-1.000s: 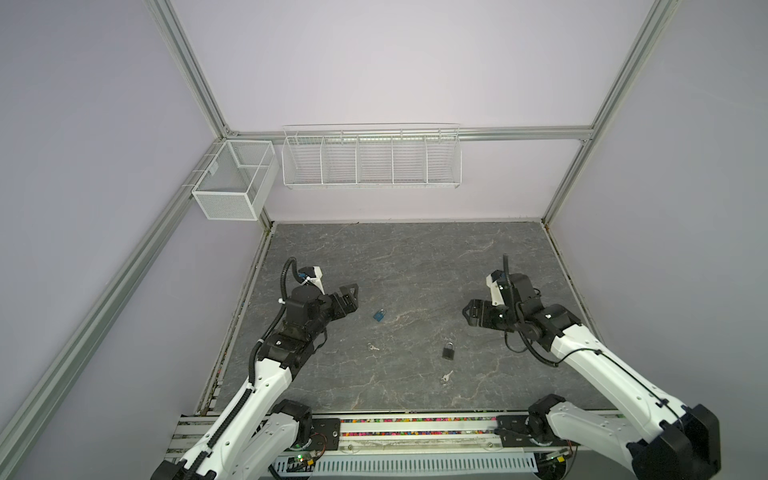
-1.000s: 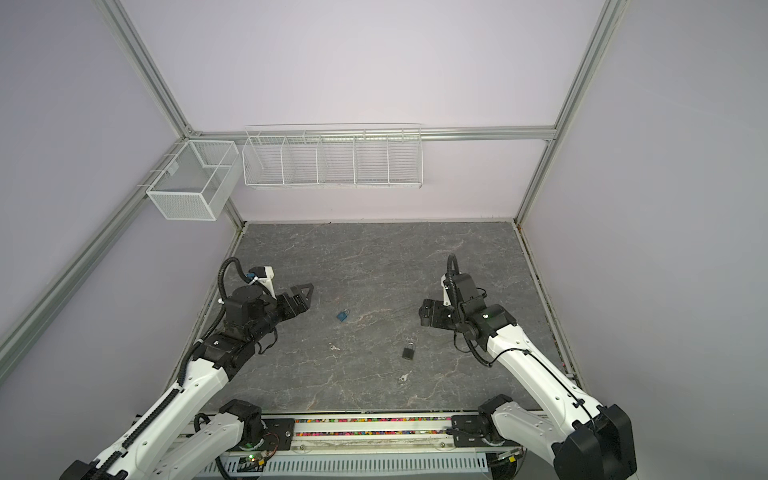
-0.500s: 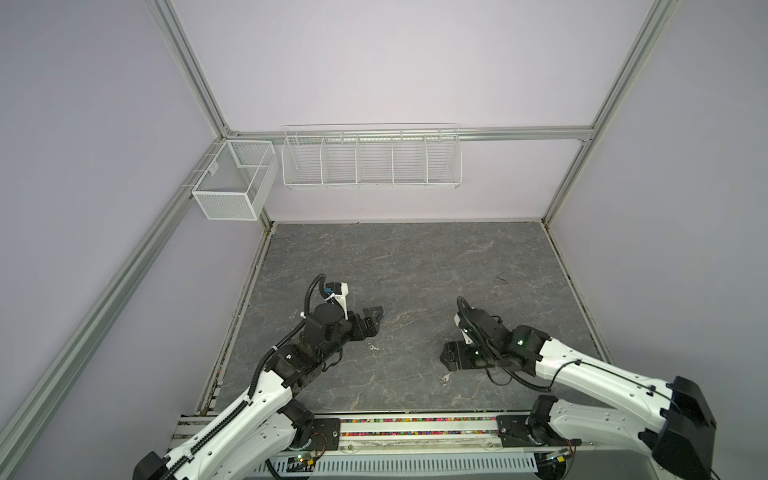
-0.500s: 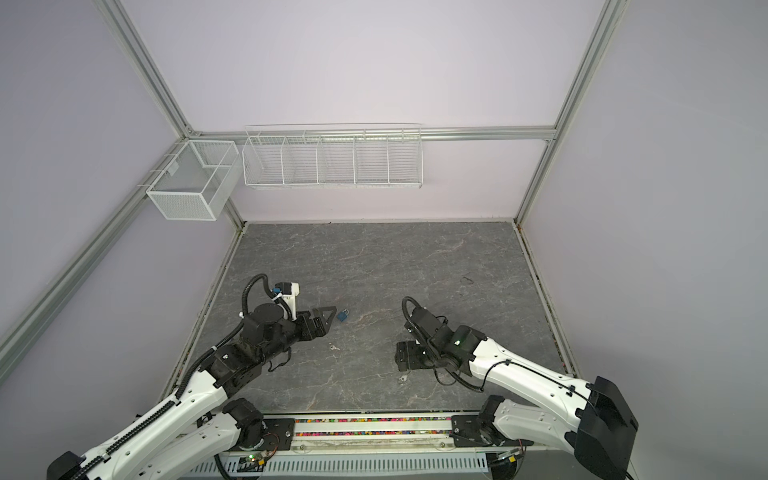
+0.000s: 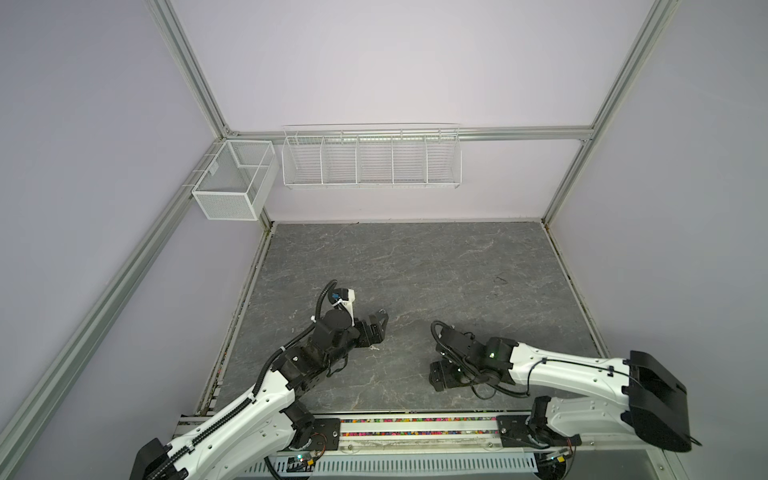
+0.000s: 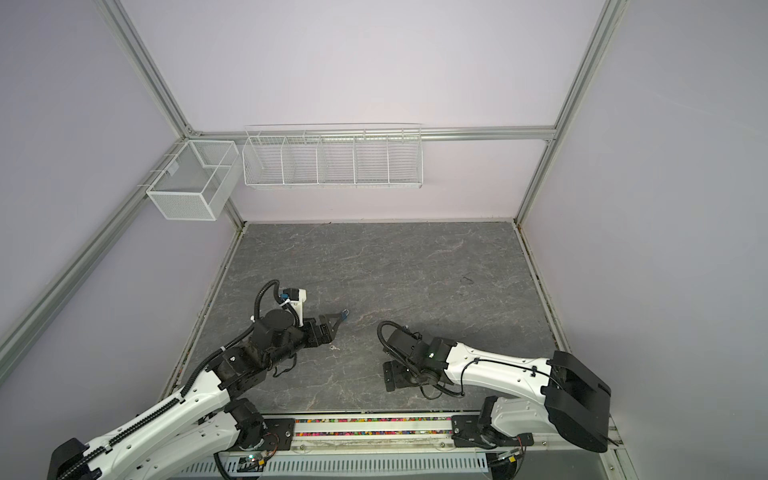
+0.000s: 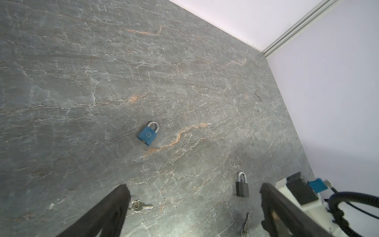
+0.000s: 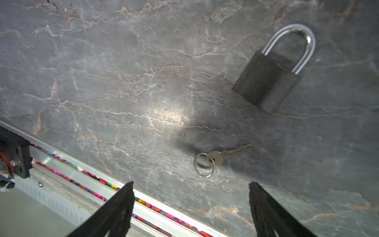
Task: Unlock with the key
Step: 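Raise both arms and swing the grippers inward over the padlocks and key, then lower the right gripper onto the silver key ring and close on it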
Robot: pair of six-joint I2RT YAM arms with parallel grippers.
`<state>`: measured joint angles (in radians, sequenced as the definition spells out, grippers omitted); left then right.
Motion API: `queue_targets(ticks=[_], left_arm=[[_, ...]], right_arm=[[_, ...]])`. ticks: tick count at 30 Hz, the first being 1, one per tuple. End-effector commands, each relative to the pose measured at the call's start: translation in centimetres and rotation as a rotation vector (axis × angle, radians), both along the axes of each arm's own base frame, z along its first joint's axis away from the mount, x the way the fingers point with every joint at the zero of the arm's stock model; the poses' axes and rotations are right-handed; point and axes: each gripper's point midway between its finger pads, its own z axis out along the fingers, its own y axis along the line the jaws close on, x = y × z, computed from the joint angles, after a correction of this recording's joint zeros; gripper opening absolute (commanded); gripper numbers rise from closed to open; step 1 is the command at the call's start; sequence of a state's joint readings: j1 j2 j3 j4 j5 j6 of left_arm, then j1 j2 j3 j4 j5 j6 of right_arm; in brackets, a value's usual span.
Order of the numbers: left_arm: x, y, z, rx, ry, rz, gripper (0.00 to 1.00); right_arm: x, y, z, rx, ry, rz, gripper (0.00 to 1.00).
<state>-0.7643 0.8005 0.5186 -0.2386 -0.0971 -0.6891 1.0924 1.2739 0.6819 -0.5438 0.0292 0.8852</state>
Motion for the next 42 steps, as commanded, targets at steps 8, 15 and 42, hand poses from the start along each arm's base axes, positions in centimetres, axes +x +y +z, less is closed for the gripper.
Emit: queue_targets(ticks=[8, 15, 42], left_arm=[[0.0, 0.3, 0.1, 0.012, 0.030, 0.028, 0.99], [0.0, 0.1, 0.5, 0.022, 0.035, 0.015, 0.99], [0.1, 1.4, 0.7, 0.004, 0.054, 0.096, 0.99]], right_arm=[[0.0, 0.1, -2.1, -0.035, 0.031, -0.052, 0.89], [0.2, 0.5, -2.6, -0.043, 0.026, -0.043, 0.89], [2.5, 2.5, 0.2, -0.034, -0.042, 0.092, 0.90]])
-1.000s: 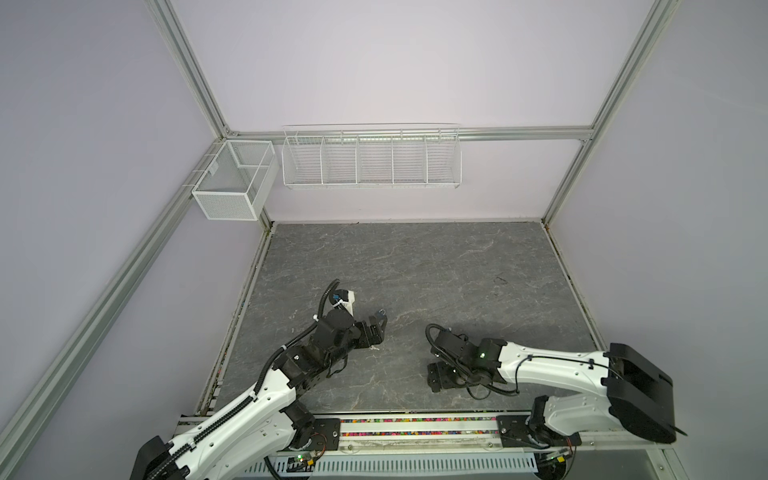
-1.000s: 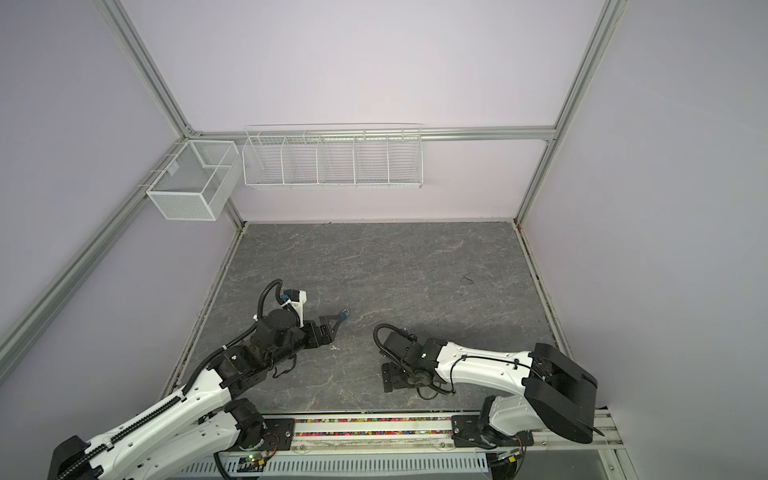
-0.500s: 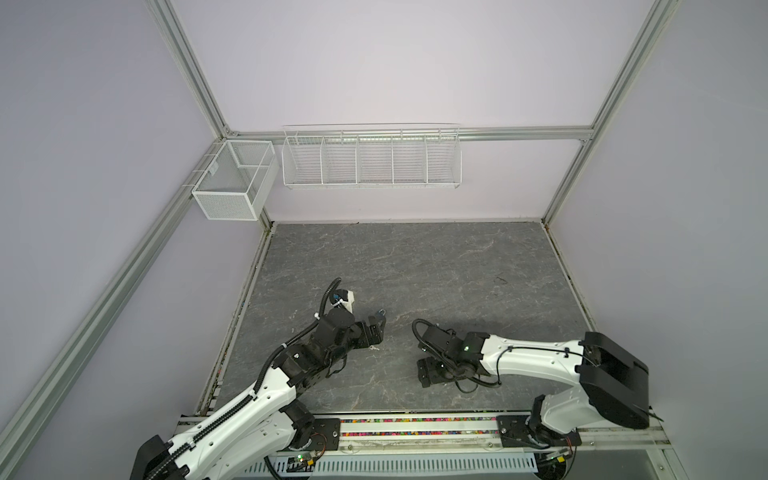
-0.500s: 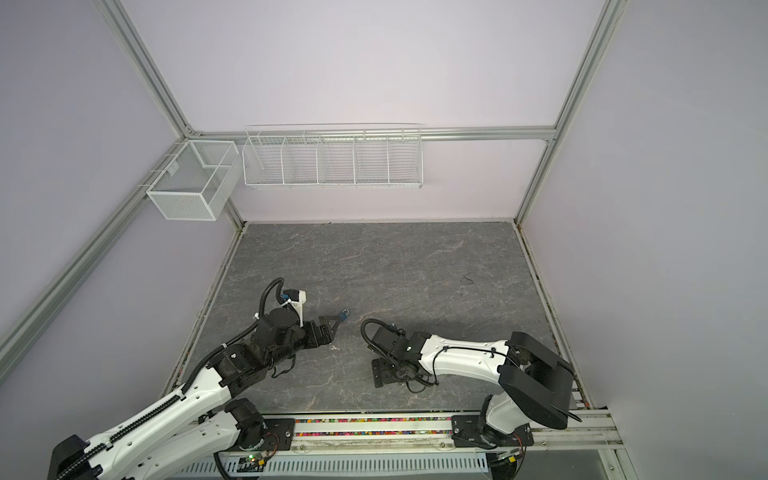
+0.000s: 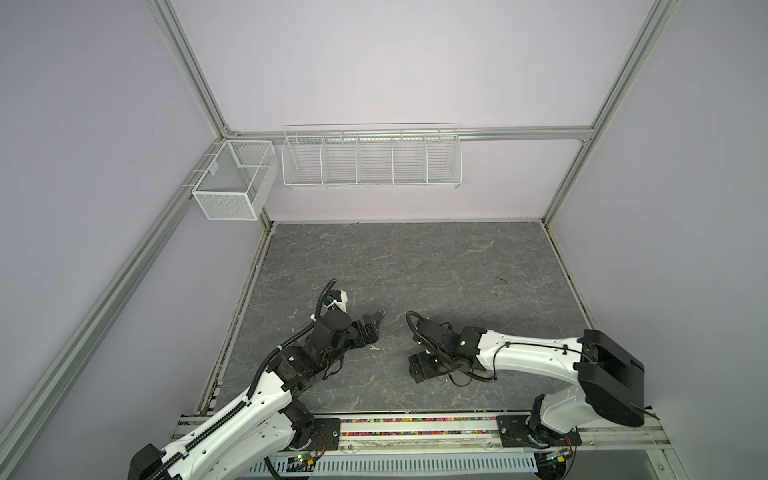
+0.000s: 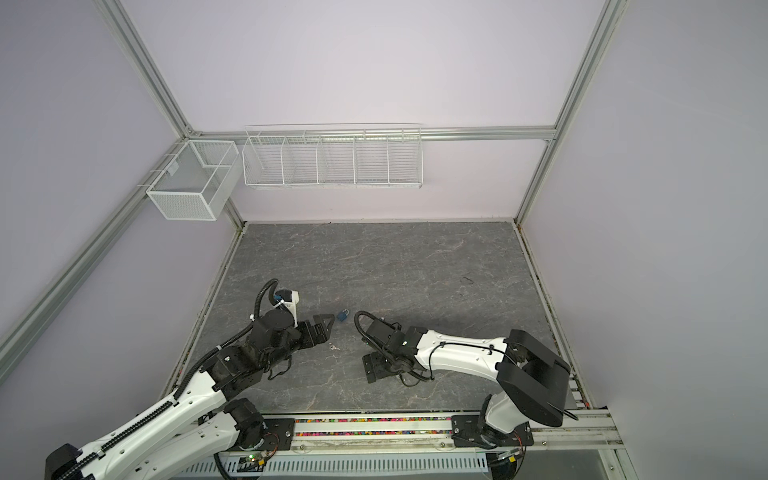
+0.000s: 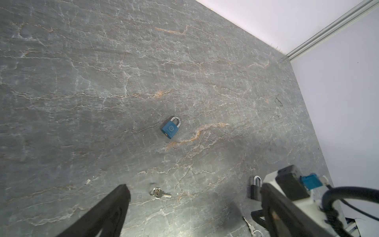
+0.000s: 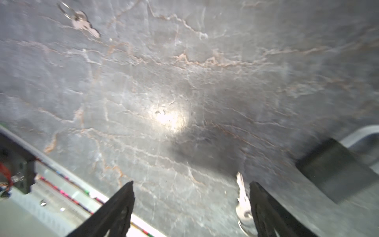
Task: Unlock with the key
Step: 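Lower the right gripper onto the silver key ring and close on it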
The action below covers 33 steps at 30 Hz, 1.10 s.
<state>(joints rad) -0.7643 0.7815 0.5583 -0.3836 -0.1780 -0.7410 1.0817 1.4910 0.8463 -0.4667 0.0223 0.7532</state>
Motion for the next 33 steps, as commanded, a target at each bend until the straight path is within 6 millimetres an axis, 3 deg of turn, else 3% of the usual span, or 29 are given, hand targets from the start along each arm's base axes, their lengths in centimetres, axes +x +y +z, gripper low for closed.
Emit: queue_targets(ticks=[1, 8, 11, 24, 33], left_arm=[[0.3, -1.0, 1.2, -0.055, -0.002, -0.008, 0.99], [0.1, -2.8, 0.4, -0.083, 0.030, -0.058, 0.99], [-0.1, -3.6, 0.4, -0.088, 0.027, -0.077, 0.99], [-0.9, -5.2, -0.1, -0.096, 0.036, -0.107, 0.99], [-0.9, -5.0, -0.2, -0.084, 0.037, -0.104, 0.99]], right_arm=[[-0.5, -2.9, 0.3, -0.043, 0.007, -0.030, 0.91], [-2.4, -6.3, 0.0, -0.061, 0.039, -0.065, 1.00], [-3.2, -6.9, -0.3, -0.050, 0.056, -0.058, 0.91], [-4.1, -5.8, -2.3, -0.074, 0.073, -0.006, 0.72], [-4.0, -5.4, -3.2, -0.116, 0.066, 0.015, 0.60]])
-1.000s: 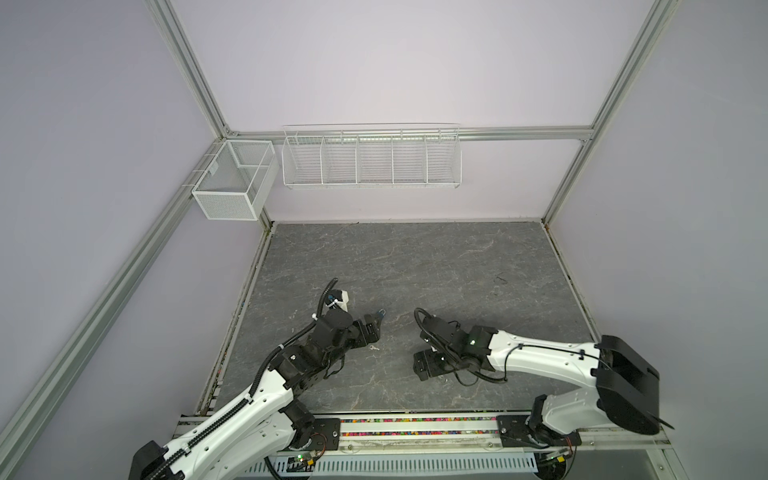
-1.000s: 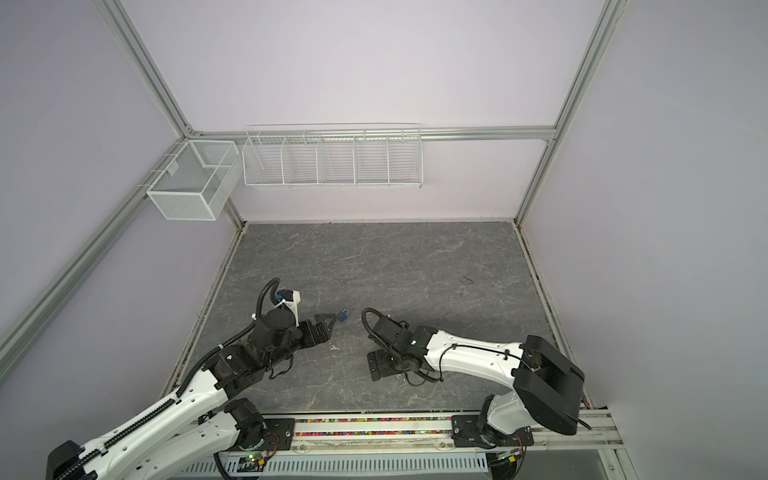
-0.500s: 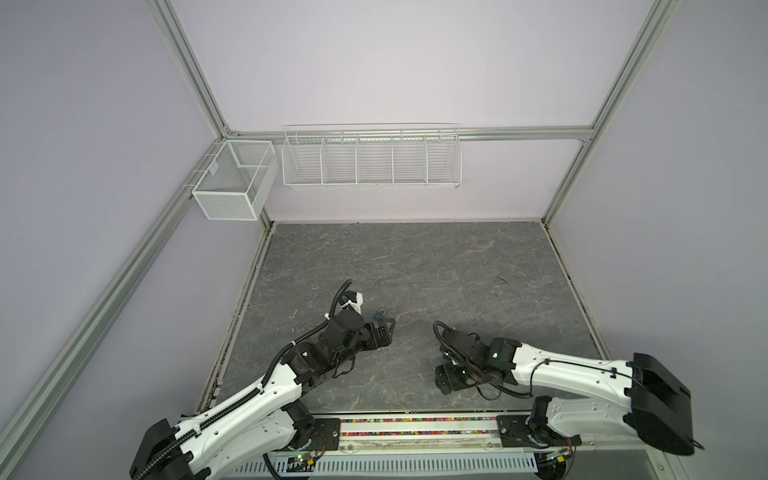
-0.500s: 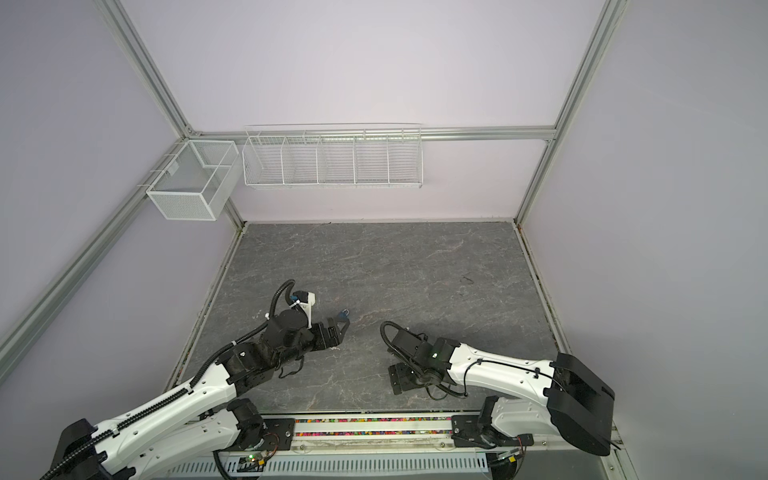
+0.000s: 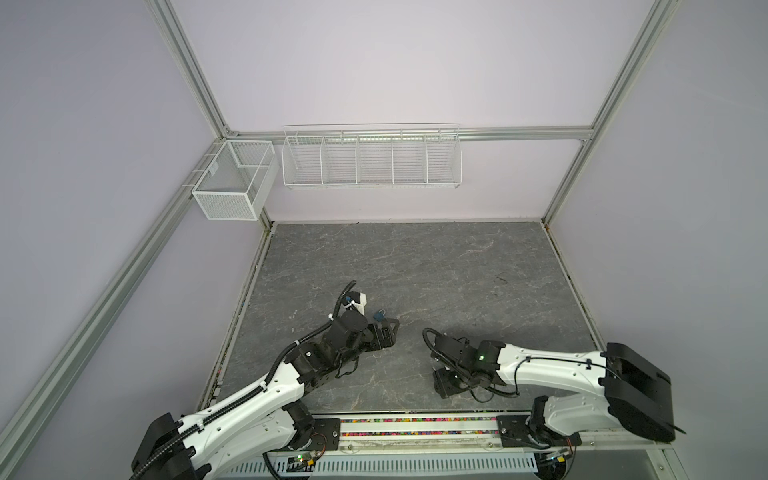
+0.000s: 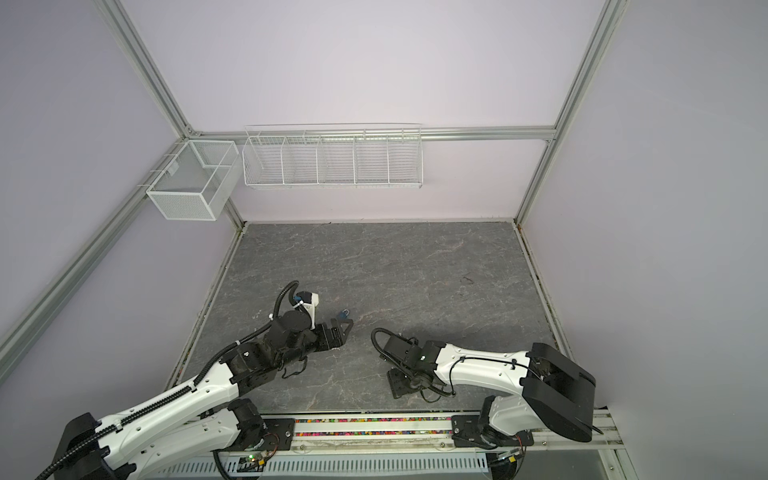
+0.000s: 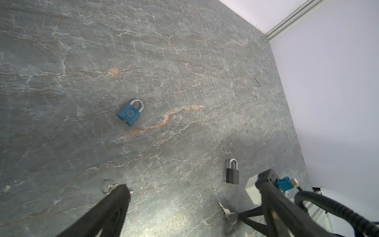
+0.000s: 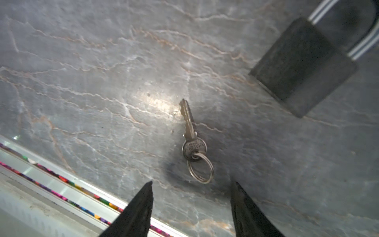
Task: Unlock with the key
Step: 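Lower the right gripper onto the silver key ring and close on it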
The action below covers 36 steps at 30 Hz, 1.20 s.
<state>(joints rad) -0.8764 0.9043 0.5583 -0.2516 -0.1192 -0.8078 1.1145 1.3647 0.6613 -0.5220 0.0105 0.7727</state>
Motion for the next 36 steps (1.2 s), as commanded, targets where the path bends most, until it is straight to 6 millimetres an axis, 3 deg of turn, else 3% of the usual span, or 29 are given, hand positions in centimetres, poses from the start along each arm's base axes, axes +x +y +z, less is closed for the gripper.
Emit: queue_targets(ticks=[1, 11, 26, 36], left_arm=[[0.3, 0.0, 0.7, -0.011, -0.014, 0.020, 0.99], [0.4, 0.1, 0.7, -0.002, -0.016, 0.020, 0.99], [0.5, 0.0, 1.0, 0.001, -0.022, 0.020, 0.99], [0.5, 0.0, 1.0, -0.002, -0.019, 0.023, 0.99]], right_arm=[[0.1, -0.1, -0.6, -0.029, -0.002, -0.002, 0.58], [0.7, 0.0, -0.9, -0.072, -0.016, 0.003, 0.43], [1.0, 0.4, -1.3, -0.084, -0.019, 0.007, 0.33], [1.3, 0.4, -1.3, -0.096, -0.034, -0.005, 0.20]])
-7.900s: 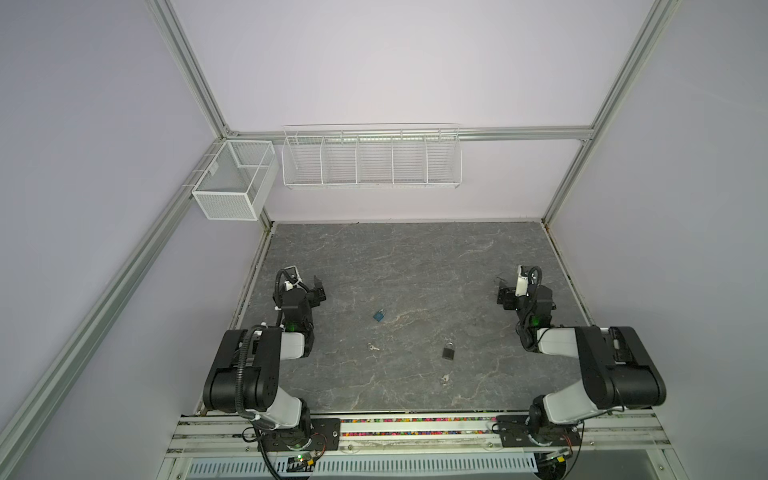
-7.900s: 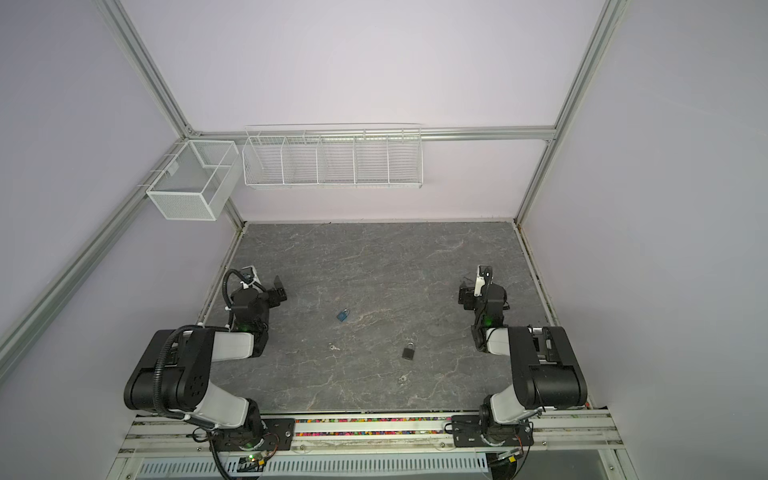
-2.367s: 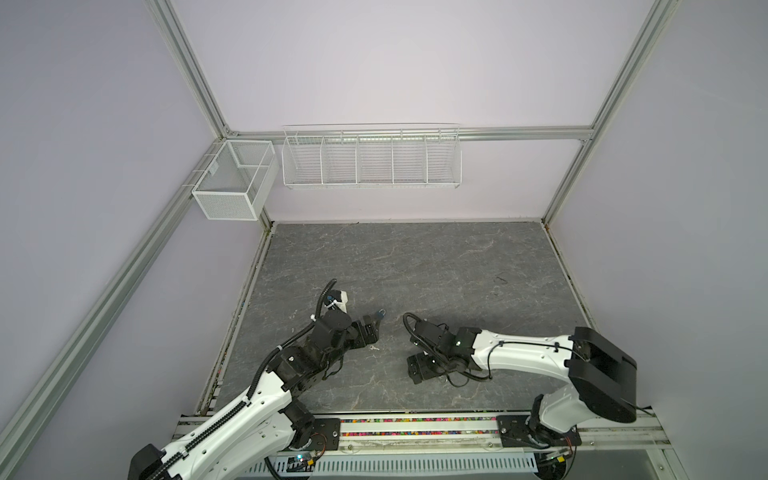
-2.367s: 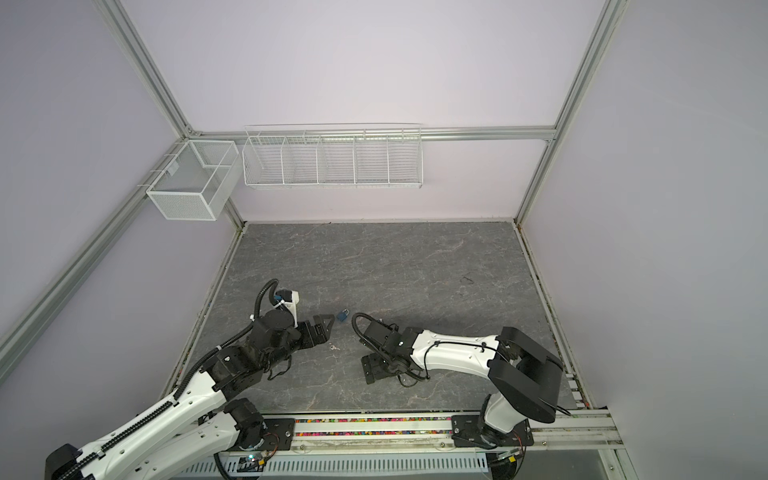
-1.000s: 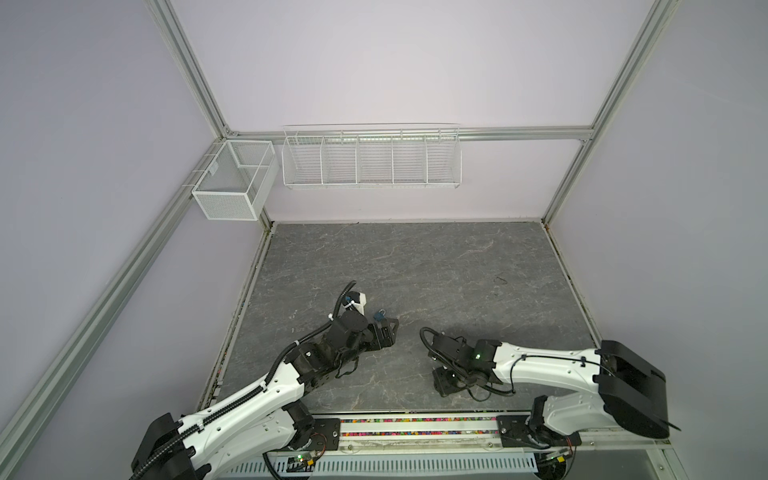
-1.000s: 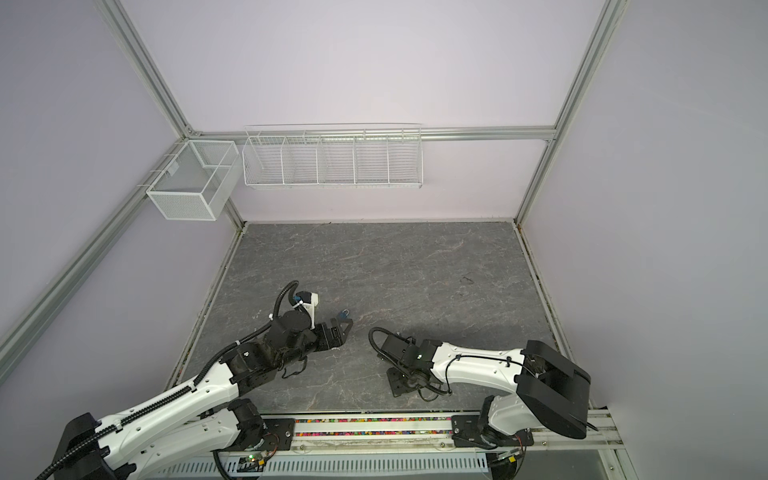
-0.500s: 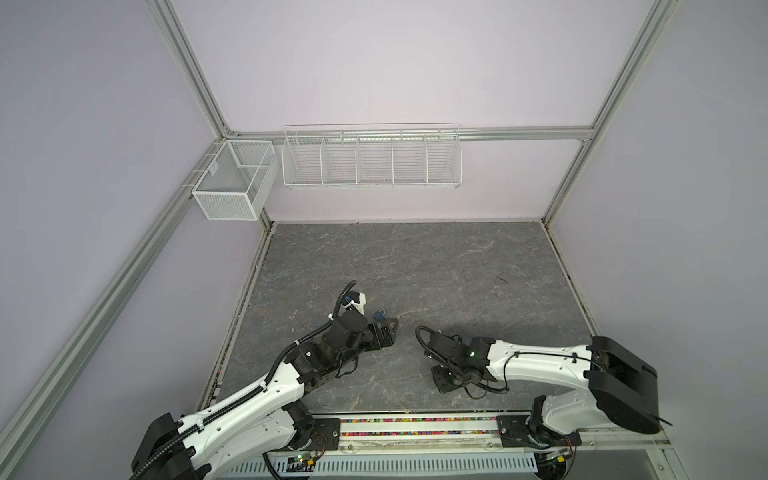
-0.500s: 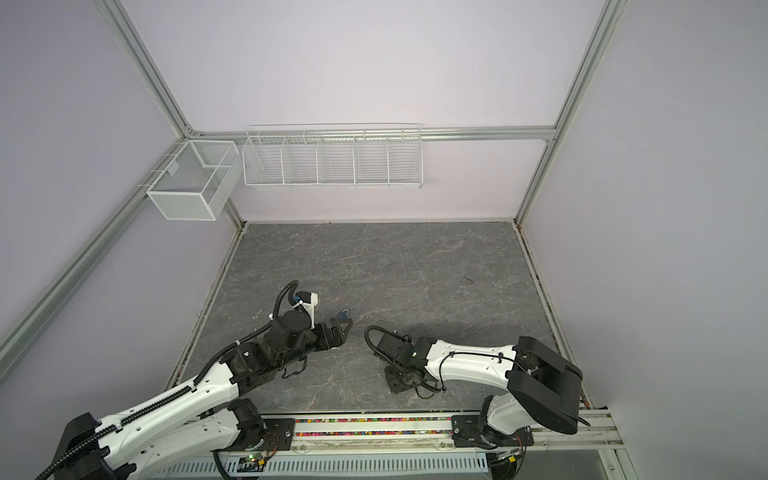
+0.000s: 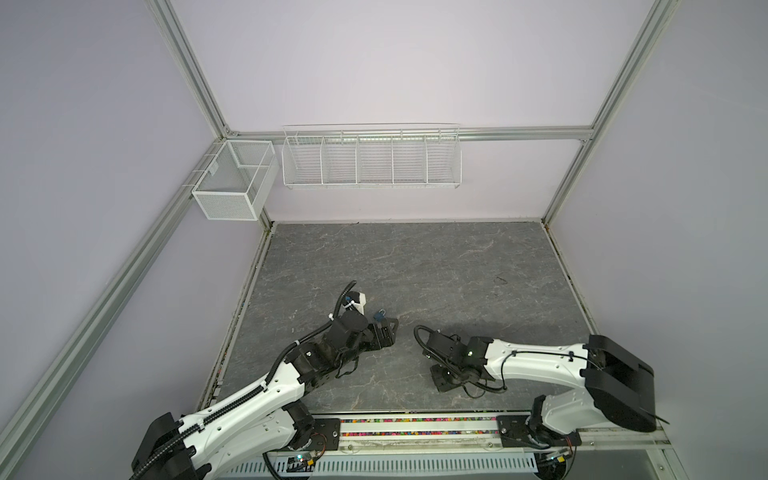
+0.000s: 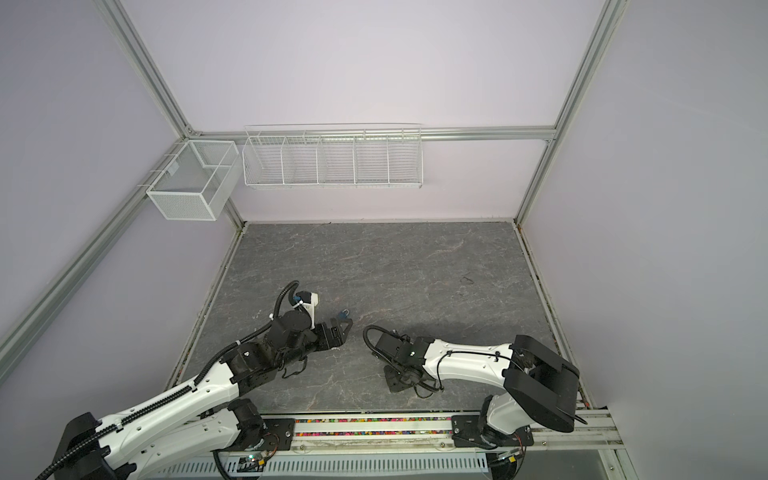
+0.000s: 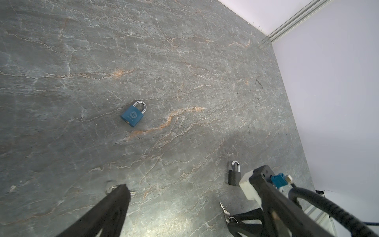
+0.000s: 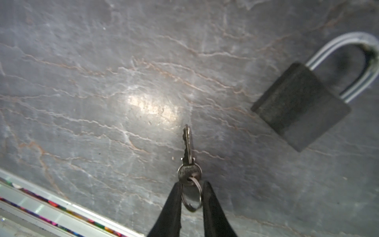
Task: Unlock with the key
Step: 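Lower the right gripper onto the silver key ring and close on it, then lift the key with the right gripper while the left gripper rotates upward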
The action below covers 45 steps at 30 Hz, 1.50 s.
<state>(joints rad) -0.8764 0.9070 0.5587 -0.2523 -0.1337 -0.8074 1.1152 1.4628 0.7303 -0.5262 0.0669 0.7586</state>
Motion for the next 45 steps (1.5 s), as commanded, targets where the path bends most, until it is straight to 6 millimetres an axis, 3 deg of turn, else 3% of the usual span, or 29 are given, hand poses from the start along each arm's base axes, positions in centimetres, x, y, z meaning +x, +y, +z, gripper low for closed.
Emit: queue_targets(ticks=[1, 17, 28, 34, 45], left_arm=[[0.3, -0.1, 1.1, -0.010, -0.016, 0.012, 0.99], [0.2, -0.5, 1.8, -0.064, -0.005, 0.019, 0.99], [0.1, -1.2, 3.1, -0.162, 0.016, 0.027, 0.99], [0.1, -1.8, 4.2, -0.223, 0.023, 0.027, 1.00], [1.3, -4.1, 8.1, -0.435, 0.038, 0.053, 0.97]], right_arm=[[-0.1, -0.5, -0.8, -0.040, 0.000, -0.009, 0.17], [1.1, -0.6, 0.3, -0.037, -0.074, -0.025, 0.06], [3.3, 0.2, 3.5, 0.042, -0.235, 0.026, 0.06], [4.5, 0.9, 6.1, 0.111, -0.314, 0.036, 0.06], [8.8, 3.8, 13.9, 0.311, -0.499, 0.045, 0.06]])
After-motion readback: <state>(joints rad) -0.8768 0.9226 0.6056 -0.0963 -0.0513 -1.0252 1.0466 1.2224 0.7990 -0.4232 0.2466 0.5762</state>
